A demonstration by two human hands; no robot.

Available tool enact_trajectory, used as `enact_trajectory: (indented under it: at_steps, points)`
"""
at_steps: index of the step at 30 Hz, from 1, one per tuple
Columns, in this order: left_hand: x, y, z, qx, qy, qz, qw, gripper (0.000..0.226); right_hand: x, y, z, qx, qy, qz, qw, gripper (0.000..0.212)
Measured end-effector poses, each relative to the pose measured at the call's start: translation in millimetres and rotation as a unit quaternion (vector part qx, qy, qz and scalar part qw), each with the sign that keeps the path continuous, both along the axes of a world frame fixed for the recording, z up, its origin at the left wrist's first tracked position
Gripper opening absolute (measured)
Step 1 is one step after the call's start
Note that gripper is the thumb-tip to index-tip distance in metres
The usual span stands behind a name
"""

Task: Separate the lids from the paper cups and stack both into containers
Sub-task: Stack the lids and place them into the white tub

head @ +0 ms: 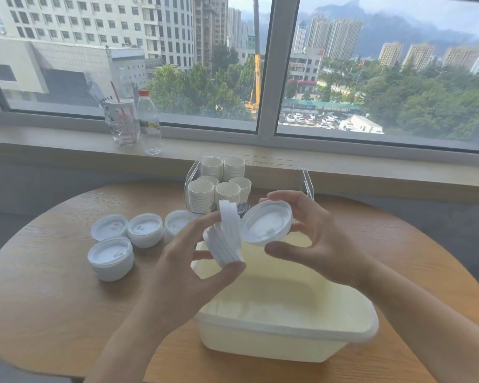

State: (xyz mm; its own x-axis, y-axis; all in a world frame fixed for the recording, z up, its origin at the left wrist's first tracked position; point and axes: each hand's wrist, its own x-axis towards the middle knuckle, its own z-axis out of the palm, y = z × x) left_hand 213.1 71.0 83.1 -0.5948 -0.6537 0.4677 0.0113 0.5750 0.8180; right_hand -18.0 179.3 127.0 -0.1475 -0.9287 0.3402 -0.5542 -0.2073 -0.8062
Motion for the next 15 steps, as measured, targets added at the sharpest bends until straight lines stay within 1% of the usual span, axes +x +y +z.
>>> enact_trajectory:
  at_steps: [3, 5, 7, 11, 15]
  points:
    - [1, 0, 0, 0.006, -0.002, -0.007, 1.0, 0.07, 1, -1, -3, -0.003, -0.054, 0.003, 0.999, 0.071]
    - [1, 0, 0, 0.007, -0.002, -0.013, 1.0, 0.069, 5, -3, -7, 0.004, -0.064, 0.011, 0.998, 0.067]
    - [0, 1, 0, 0.011, 0.001, -0.017, 1.0, 0.068, 9, -5, -10, 0.021, -0.046, 0.016, 0.999, 0.066]
    - [0, 2, -1, -0.002, -0.013, -0.02, 1.0, 0.069, 14, -6, -8, 0.085, 0.021, 0.023, 0.996, 0.086]
    - [-2, 3, -2, -0.018, -0.019, -0.019, 0.999, 0.071, 20, -6, -3, 0.122, 0.051, 0.037, 0.99, 0.085]
